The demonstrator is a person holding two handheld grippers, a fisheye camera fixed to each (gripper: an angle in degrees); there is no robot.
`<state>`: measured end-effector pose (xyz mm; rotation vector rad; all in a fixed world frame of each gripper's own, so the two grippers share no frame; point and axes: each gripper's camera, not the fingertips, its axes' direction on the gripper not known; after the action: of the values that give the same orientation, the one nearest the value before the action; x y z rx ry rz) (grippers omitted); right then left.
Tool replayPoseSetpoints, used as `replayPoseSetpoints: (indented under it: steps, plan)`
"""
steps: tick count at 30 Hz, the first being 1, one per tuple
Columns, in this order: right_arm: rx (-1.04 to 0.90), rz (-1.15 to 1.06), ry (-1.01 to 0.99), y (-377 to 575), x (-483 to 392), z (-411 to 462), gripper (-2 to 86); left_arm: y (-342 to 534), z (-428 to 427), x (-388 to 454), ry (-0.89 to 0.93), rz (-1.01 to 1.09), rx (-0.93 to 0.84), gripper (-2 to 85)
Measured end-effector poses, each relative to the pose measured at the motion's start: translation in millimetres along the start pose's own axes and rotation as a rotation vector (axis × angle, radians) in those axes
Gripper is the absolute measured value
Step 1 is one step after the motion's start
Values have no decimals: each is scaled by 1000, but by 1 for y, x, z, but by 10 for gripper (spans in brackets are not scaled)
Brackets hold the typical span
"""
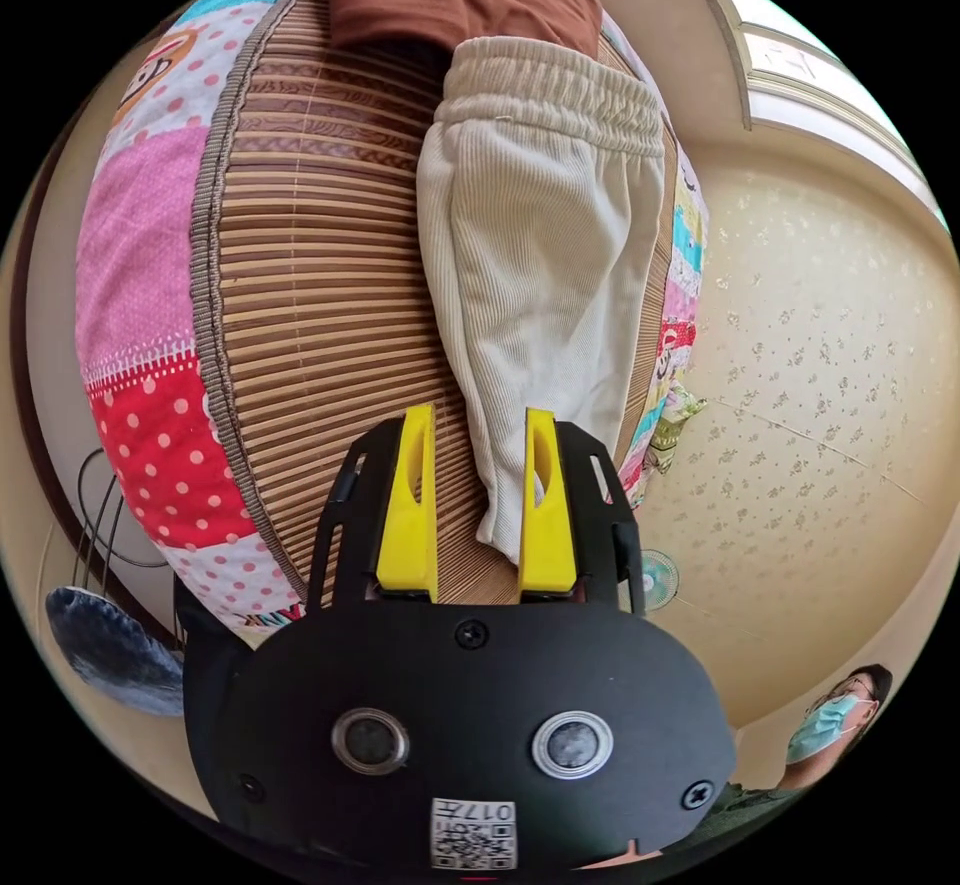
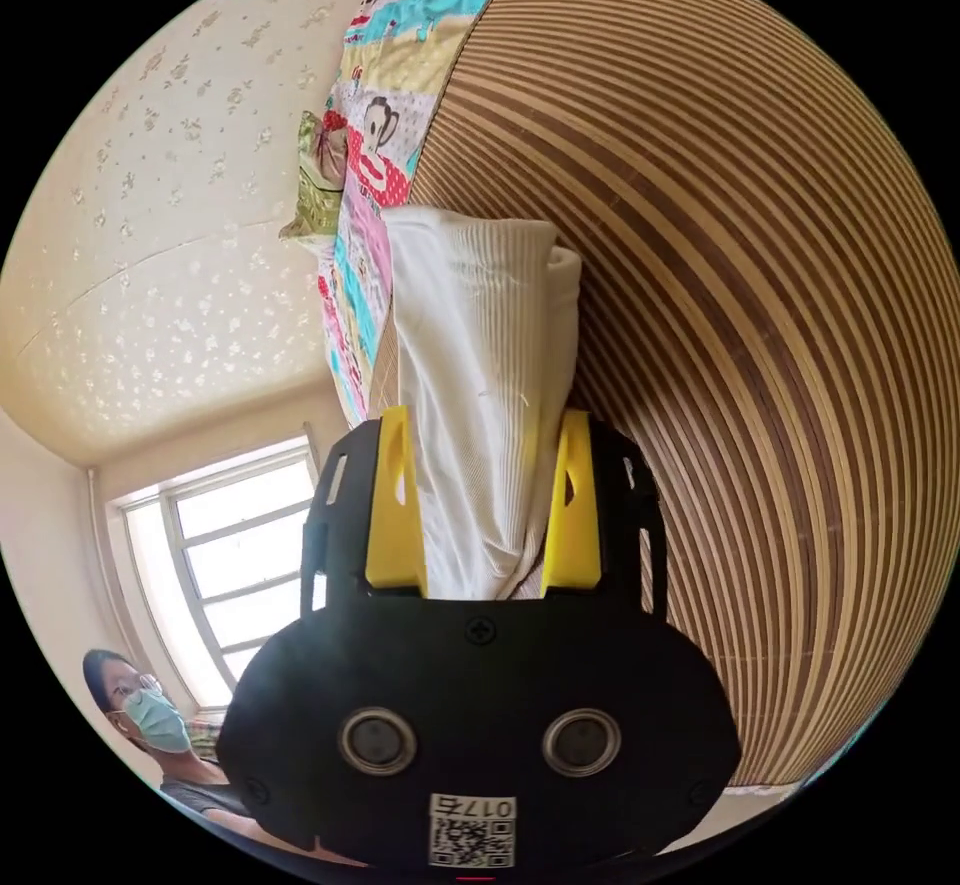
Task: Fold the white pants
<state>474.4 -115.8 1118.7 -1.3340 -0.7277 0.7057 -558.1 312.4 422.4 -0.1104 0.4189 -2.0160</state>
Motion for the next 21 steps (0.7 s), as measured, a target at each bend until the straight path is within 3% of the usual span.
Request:
replayPoseSetpoints:
  steps: [3, 9, 13, 17, 21]
  plan:
    - [-225, -111, -17, -19, -7, 24, 56, 1, 3, 0, -3, -12, -11, 127]
    - [-61, -293, 134, 32, -44, -49, 19, 3, -10, -5, -5, -33, 25, 127]
    - [72, -112, 320, 60, 27, -95, 46, 2, -20, -11, -20, -39, 59, 137]
    - [239, 196, 230, 98, 126, -149, 98, -7, -20, -14, 47, 8, 33, 164]
    - [278, 207, 195, 136, 151, -165, 93, -25, -26, -3, 48, 78, 43, 182]
